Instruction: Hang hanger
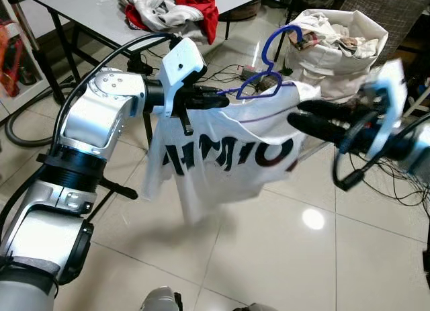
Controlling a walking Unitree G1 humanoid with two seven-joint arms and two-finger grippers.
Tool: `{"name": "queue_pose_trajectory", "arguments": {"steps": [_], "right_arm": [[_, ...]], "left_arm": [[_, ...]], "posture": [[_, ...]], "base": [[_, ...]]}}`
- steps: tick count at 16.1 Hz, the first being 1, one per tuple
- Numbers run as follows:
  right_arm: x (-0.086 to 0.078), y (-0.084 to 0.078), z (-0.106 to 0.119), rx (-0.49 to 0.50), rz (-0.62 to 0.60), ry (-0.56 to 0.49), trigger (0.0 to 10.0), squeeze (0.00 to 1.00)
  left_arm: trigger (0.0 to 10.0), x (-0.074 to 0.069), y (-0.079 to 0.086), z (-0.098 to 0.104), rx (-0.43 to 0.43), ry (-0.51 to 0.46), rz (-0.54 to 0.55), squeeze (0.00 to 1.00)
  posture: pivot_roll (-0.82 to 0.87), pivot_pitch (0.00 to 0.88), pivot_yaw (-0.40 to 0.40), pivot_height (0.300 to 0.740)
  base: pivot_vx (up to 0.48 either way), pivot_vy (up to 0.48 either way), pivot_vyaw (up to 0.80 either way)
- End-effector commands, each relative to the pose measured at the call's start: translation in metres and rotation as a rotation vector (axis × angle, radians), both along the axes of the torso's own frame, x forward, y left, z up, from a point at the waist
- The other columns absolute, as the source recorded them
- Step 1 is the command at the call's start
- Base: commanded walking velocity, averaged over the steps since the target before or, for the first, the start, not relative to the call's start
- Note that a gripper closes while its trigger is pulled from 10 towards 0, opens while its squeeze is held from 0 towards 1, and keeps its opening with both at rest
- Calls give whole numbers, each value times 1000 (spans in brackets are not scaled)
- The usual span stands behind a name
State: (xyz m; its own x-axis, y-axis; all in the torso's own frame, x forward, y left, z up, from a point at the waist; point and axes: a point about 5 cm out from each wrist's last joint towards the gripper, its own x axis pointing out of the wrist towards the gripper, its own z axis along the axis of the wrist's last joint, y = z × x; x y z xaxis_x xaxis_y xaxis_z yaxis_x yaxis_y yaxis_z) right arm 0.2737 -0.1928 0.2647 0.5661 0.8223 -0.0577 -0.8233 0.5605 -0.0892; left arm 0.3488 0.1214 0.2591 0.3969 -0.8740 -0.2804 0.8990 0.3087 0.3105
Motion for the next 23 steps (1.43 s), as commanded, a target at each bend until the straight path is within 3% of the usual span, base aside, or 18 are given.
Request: {"name": "queue_pose_trajectory", "arguments": {"steps": [1,2,5,7,8,10,12,13,15,17,18,20,21,23], "right_arm": [[0,-8,21,6,-12,-96,10000,59],[4,-25,36,-113,-45,-169,10000,0],[1,-46,46,-363,77,-141,10000,0],[2,-49,46,-462,167,-87,10000,0],[2,-49,43,-454,218,-35,10000,0],[7,-46,41,-455,257,-37,10000,0],[11,-41,53,-355,256,-106,10000,0],[12,-41,55,-348,260,-111,10000,0],[18,-42,41,-290,106,-163,10000,0],[26,-38,11,-179,-94,-123,10000,0],[27,-29,-22,-58,-293,-59,10000,0],[26,-26,-34,-20,-365,-34,10000,0],[19,-12,-61,9,-466,-4,10000,0],[8,3,-85,10,-501,21,10000,0]], "left_arm": [[10000,-5,1,8,-8,-34,-48,0],[10000,-11,3,9,16,-20,-108,0],[10000,-21,1,8,59,8,-207,0],[10000,-24,-3,7,74,16,-248,0],[10000,-24,-5,8,69,14,-251,0],[10000,-25,-8,9,50,14,-247,0],[10000,-16,-6,10,-16,14,-95,0],[10000,-15,-5,10,-21,14,-80,0],[10000,-17,7,-10,-129,43,128,0],[10000,-18,20,-30,-252,34,388,0],[10000,-26,39,-48,-346,-6,666,0],[10000,-32,46,-55,-362,-24,760,0],[10000,-47,59,-68,-397,-37,920,0],[10000,-65,66,-82,-376,-60,1043,0]], "posture": [[-37,14,-54,740],[-43,16,-59,740],[-54,15,-69,740],[-56,16,-74,740],[-55,15,-80,740],[-52,16,-86,740],[-39,17,-90,740],[-39,17,-90,740],[-38,27,-80,740],[-31,39,-76,740],[-24,46,-74,740],[-24,46,-74,740],[-19,52,-75,740],[-17,52,-75,740]], "base": [[0,0,0],[0,0,0],[0,0,0],[0,0,0],[0,0,0],[0,0,0],[0,0,0],[0,0,0],[0,0,0],[0,0,0],[0,0,0],[0,0,0],[0,0,0],[0,0,0]]}}
